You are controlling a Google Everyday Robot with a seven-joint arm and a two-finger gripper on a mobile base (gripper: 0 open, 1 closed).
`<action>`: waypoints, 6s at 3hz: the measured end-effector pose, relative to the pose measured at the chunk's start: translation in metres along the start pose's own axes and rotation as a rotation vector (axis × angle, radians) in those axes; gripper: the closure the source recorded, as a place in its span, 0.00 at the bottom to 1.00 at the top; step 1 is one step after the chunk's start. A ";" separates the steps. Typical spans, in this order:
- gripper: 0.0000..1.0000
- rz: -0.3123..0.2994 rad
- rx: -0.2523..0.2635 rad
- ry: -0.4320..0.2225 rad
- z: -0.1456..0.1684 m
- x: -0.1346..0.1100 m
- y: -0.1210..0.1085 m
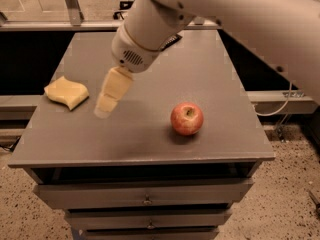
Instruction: Move sponge near rxbar chocolate
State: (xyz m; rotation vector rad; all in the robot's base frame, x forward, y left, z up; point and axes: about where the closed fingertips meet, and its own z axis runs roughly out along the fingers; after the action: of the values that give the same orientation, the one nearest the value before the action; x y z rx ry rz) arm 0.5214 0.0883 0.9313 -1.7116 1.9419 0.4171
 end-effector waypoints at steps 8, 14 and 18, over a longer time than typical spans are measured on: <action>0.41 0.100 0.038 -0.132 0.171 -0.071 -0.062; 1.00 0.145 0.501 0.017 0.008 0.031 -0.192; 1.00 0.323 0.651 0.147 -0.055 0.157 -0.333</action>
Offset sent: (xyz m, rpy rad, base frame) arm 0.0793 0.1350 -0.0561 0.1922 -0.0290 -0.0438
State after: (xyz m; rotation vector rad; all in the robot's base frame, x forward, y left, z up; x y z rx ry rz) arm 0.8273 -0.1236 0.9229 -1.0400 2.1461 -0.2295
